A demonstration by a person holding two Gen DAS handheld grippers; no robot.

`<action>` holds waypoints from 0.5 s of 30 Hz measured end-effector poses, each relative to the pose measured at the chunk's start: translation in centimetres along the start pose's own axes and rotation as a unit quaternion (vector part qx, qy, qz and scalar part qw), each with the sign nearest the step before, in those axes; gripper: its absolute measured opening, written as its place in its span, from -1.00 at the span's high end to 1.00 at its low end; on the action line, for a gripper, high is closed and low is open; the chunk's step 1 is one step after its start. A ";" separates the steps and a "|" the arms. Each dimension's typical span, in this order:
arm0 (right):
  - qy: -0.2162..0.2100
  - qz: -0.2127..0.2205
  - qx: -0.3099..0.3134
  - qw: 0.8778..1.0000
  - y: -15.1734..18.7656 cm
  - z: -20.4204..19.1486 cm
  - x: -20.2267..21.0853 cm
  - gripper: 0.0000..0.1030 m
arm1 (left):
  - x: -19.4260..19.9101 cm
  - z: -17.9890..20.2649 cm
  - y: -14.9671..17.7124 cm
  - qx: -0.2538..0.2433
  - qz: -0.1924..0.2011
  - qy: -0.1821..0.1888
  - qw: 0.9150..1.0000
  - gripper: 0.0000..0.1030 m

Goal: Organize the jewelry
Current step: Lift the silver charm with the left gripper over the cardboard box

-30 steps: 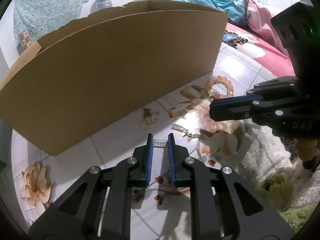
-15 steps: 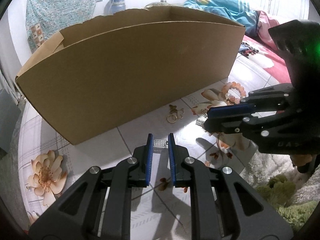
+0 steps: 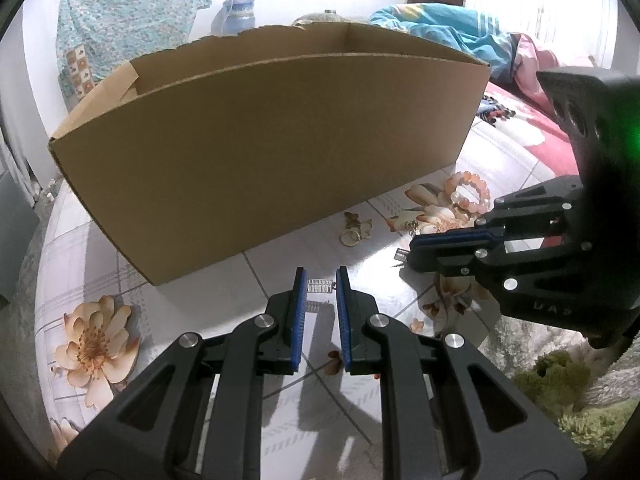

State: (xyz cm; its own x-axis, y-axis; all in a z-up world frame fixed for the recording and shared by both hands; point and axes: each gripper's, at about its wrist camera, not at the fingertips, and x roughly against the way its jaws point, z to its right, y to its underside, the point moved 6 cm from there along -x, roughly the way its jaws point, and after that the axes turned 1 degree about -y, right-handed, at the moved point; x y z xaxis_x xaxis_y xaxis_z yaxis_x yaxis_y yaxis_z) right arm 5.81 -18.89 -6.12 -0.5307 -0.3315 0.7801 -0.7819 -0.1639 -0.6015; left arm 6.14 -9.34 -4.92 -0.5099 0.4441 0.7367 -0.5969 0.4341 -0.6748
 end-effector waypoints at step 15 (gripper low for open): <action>-0.087 0.125 -0.064 0.986 -4.5 0.8 8.5 0.92 | 8.1 -0.3 -4.8 -0.002 0.097 0.004 0.995 0.74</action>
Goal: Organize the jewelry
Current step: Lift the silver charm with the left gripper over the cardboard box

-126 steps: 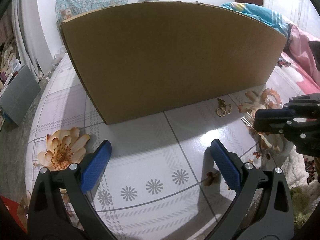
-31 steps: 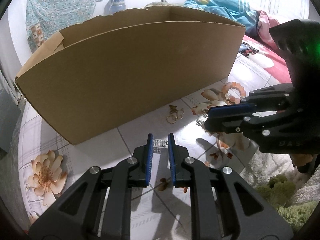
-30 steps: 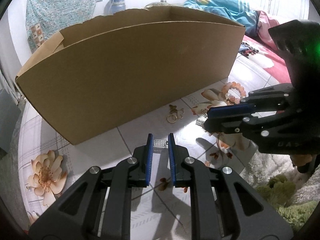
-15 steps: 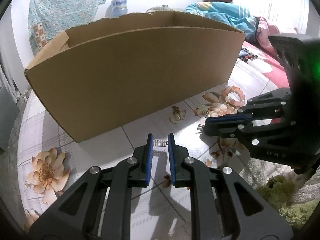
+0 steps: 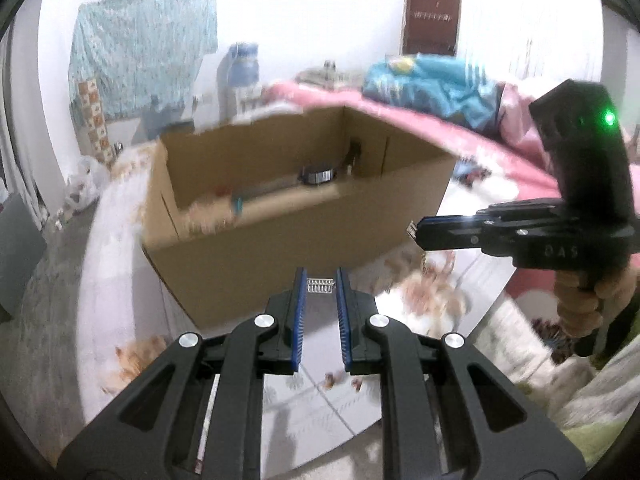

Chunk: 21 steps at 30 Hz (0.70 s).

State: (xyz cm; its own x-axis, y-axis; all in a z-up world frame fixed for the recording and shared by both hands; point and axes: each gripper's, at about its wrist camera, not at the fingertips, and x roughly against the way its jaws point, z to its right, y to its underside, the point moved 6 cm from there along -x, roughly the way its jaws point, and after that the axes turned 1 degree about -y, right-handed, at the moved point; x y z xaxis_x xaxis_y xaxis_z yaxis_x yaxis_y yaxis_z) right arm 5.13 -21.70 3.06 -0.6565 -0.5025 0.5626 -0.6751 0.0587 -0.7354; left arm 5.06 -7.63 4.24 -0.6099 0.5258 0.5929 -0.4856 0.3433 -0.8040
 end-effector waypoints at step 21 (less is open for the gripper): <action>-0.001 -0.123 -0.075 0.990 -12.3 8.9 -9.3 0.91 | -14.9 -5.6 -11.3 0.035 -0.135 0.007 0.990 0.73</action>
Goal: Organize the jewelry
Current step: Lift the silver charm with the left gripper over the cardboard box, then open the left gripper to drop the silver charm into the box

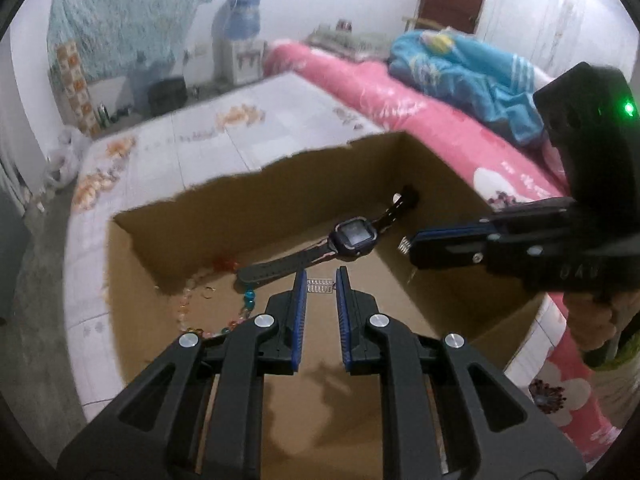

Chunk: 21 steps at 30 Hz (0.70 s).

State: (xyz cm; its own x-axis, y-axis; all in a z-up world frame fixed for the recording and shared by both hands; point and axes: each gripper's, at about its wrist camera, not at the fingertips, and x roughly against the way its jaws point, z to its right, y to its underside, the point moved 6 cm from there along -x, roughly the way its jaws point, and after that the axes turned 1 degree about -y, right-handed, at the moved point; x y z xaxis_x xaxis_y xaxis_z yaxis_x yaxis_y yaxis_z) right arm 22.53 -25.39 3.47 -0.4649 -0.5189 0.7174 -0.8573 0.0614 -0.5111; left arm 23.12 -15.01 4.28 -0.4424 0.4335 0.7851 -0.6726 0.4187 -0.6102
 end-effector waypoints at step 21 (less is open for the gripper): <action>0.019 0.085 -0.015 0.996 0.9 2.1 7.3 0.21 | 5.0 -1.1 0.6 0.031 0.049 -0.012 0.998 0.00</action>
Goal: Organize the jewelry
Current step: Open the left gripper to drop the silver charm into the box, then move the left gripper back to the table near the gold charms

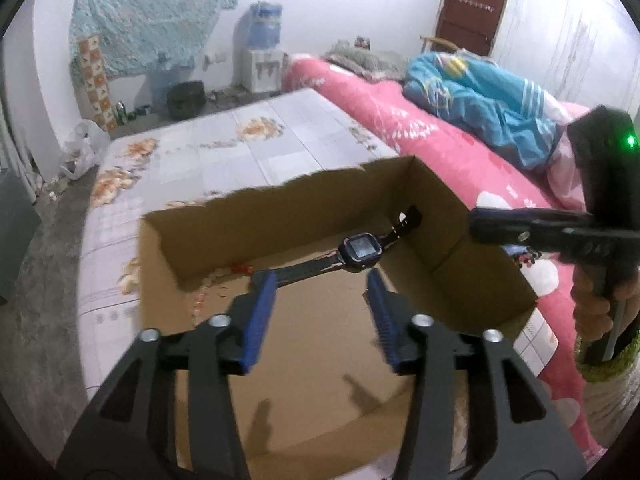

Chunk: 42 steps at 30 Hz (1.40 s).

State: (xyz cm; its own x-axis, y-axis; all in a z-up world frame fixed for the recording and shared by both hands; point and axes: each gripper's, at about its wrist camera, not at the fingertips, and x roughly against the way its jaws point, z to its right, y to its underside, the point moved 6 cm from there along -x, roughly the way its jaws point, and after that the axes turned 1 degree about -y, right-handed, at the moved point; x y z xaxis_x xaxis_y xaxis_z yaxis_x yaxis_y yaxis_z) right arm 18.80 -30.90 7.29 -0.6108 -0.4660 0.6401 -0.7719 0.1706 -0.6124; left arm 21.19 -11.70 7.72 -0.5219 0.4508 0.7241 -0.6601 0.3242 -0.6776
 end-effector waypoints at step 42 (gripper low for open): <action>0.110 0.081 -0.064 0.989 11.5 5.0 7.2 -0.50 | 10.0 -4.5 14.6 0.125 0.092 0.010 0.988 -0.74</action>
State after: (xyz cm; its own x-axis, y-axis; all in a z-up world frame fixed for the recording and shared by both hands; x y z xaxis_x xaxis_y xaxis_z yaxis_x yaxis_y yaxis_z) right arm 6.39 -36.66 2.54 -0.7406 -0.2257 0.6329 -0.6685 0.3428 -0.6600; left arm 8.77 1.32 4.52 -0.6366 0.5001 0.5871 -0.6693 0.0200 -0.7427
